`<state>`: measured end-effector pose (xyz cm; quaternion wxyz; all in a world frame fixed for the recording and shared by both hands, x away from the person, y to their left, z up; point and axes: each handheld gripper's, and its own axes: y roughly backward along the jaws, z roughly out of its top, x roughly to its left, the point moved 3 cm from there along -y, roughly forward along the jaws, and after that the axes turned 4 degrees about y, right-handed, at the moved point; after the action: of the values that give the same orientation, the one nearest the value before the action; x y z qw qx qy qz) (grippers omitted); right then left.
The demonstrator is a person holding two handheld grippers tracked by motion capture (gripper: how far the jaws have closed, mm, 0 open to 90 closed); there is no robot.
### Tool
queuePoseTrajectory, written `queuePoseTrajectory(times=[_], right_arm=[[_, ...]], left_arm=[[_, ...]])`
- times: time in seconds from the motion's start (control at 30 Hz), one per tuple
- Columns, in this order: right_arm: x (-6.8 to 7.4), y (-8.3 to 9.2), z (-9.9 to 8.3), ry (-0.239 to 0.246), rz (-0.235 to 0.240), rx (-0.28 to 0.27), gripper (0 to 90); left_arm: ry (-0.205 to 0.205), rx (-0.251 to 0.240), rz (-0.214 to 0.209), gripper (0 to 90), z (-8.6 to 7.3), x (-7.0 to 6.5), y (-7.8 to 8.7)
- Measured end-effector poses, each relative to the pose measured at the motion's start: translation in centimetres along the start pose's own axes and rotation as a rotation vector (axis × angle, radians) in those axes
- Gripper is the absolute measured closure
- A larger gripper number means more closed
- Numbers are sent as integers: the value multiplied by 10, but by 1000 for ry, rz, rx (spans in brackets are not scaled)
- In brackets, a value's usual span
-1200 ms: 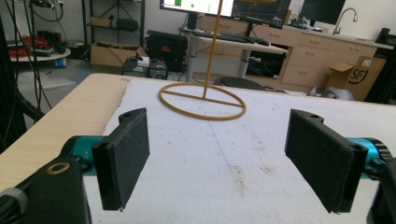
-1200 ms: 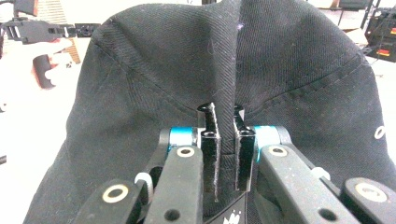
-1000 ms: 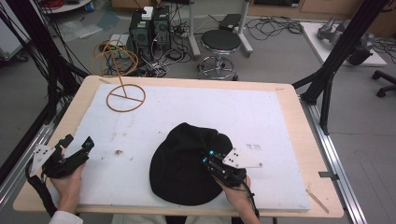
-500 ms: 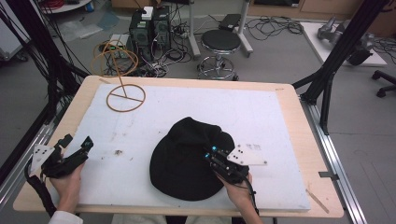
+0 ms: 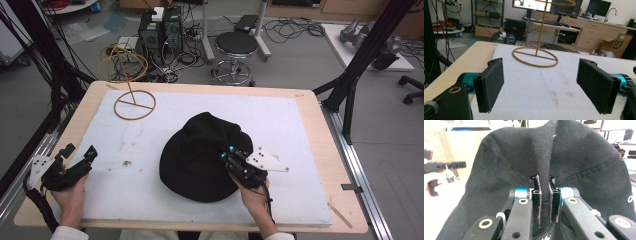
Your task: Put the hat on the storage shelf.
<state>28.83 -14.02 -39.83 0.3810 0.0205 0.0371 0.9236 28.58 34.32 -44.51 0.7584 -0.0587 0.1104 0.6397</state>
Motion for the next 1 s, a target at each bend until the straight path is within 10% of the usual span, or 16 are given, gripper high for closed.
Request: queuePoseTrajectory(times=[1.0], right_arm=[[-18,-65,73,-91,-20,-228,855]], left_arm=[[54,-16,-24,226,0,-9,1]])
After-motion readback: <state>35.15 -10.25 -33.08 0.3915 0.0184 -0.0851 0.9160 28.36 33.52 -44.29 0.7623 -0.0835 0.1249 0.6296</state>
